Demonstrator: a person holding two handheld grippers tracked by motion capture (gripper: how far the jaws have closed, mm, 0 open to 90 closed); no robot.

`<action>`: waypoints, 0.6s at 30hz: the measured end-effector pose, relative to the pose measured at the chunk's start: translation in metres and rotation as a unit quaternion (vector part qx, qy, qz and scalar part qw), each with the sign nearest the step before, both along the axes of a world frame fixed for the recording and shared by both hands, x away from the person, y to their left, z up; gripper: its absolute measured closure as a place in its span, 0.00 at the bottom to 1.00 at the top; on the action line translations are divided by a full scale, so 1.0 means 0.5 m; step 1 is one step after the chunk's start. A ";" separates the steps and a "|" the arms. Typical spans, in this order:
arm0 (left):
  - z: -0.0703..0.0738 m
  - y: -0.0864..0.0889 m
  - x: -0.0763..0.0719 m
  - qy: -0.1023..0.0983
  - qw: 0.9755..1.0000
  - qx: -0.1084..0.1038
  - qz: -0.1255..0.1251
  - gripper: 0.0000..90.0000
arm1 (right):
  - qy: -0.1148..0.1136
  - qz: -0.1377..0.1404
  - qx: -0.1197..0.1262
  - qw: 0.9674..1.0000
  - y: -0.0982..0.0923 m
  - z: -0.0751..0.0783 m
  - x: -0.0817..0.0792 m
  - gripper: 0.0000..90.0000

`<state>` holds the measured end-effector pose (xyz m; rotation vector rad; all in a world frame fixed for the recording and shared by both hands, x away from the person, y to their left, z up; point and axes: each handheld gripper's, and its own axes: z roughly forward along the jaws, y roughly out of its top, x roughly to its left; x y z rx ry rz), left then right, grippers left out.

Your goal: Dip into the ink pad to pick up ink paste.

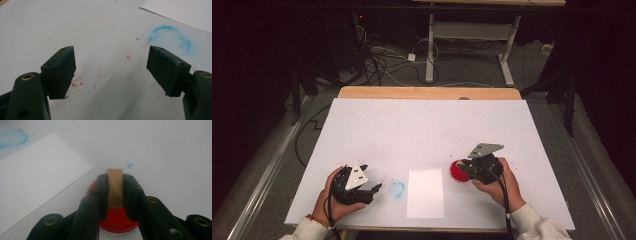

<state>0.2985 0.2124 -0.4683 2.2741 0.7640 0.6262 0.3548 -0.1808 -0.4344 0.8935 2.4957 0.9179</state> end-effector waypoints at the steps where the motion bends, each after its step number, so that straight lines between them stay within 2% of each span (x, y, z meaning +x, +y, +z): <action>1: 0.000 0.000 0.000 0.000 1.000 0.000 0.000 0.25 | 0.005 0.000 -0.004 1.000 0.001 -0.007 0.002 0.84; 4: -0.001 -0.001 0.001 0.001 1.000 0.001 -0.001 0.25 | 0.013 -0.003 -0.011 1.000 0.003 -0.021 0.007 0.84; 5: -0.002 -0.001 0.000 0.008 1.000 0.000 0.001 0.25 | 0.017 -0.003 -0.014 1.000 0.003 -0.027 0.009 0.84; 6: -0.002 -0.002 0.000 0.007 1.000 0.000 0.001 0.25 | 0.015 -0.003 -0.010 1.000 0.002 -0.029 0.010 0.84; 10: -0.002 -0.001 0.001 0.003 1.000 0.002 -0.001 0.25 | 0.018 -0.009 -0.010 1.000 0.002 -0.031 0.008 0.84; 12: -0.002 -0.002 0.001 0.004 1.000 0.001 -0.001 0.25 | 0.016 -0.005 -0.017 1.000 0.004 -0.031 0.008 0.84; 16: -0.002 -0.002 0.001 0.004 1.000 0.002 -0.002 0.25 | 0.029 -0.009 0.001 1.000 -0.003 -0.033 0.013 0.84; 18: -0.002 -0.002 0.001 0.003 1.000 0.003 -0.001 0.25 | 0.025 -0.009 -0.002 1.000 -0.002 -0.034 0.011 0.84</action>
